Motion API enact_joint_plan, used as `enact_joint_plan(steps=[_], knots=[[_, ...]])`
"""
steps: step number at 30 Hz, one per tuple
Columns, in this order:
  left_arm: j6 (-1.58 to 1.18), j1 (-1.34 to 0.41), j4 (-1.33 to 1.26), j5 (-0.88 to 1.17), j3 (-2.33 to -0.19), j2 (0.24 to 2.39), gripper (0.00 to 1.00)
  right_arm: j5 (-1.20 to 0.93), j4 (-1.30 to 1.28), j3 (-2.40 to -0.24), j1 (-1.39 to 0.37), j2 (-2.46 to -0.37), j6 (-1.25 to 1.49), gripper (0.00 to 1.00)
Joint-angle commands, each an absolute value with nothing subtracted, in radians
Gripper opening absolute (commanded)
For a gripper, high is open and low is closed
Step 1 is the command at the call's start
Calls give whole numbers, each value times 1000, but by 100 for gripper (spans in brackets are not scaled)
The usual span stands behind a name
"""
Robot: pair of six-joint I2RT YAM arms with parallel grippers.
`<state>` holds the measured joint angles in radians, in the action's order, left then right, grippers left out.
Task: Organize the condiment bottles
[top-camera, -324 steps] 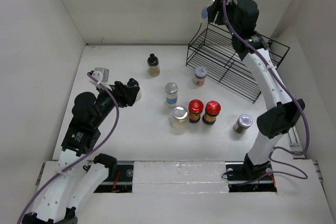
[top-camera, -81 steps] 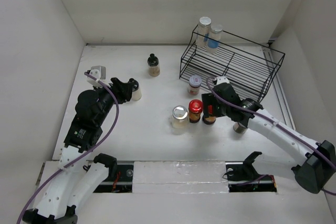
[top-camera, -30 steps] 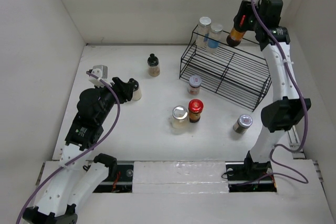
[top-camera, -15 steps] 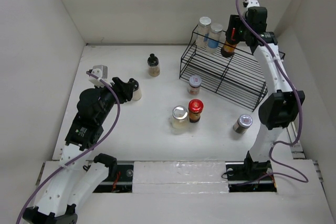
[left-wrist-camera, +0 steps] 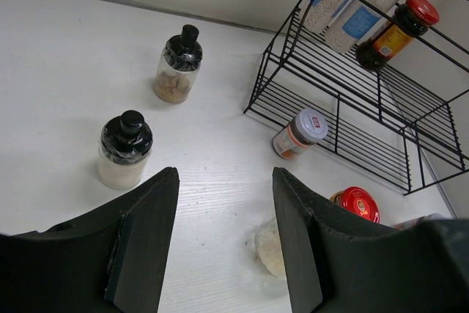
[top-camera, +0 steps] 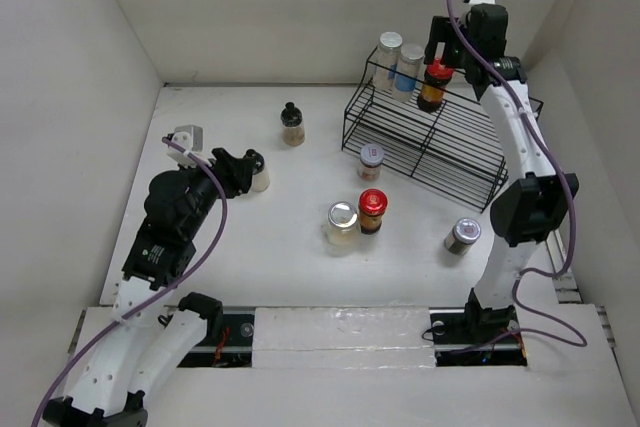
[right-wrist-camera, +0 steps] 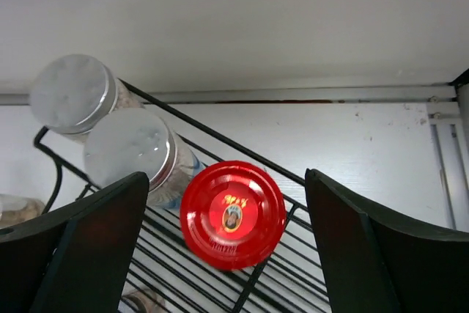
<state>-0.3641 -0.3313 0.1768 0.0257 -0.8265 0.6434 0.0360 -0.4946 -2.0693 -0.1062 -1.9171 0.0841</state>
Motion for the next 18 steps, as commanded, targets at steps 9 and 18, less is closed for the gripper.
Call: enact_joint_plan(steps=[9,18], knots=[[-356,-327,146,57,-833,629,50,159,-75,-1251,-469,-1267,107,12],[-356,-327,137,60,-833,641,50,175,-370,-970,-738,-1077,193,99]])
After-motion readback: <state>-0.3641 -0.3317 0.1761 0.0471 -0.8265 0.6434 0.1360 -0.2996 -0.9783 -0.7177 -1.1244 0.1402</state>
